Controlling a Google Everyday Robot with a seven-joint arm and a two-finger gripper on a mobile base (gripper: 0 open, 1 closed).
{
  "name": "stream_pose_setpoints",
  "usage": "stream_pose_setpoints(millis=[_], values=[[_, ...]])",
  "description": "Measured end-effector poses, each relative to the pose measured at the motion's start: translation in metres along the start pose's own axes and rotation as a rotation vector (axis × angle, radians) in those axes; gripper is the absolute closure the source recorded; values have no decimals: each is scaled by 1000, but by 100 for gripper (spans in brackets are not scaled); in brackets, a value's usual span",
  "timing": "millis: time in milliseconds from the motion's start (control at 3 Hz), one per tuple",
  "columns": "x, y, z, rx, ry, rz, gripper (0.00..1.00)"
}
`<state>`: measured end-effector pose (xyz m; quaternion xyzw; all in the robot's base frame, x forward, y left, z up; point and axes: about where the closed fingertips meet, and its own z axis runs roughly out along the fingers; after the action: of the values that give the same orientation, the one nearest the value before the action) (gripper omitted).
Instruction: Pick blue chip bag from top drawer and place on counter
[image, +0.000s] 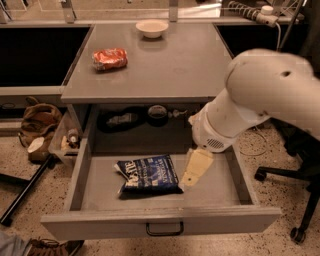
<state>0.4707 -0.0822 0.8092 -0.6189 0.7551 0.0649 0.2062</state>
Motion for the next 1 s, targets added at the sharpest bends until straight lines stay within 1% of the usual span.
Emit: stream_pose_setpoints(millis=[333, 667, 1000], values=[[-19, -12, 86, -84, -58, 1, 0], [-36, -15, 146, -134, -105, -3, 0], [-41, -10, 184, -171, -140, 3, 0]])
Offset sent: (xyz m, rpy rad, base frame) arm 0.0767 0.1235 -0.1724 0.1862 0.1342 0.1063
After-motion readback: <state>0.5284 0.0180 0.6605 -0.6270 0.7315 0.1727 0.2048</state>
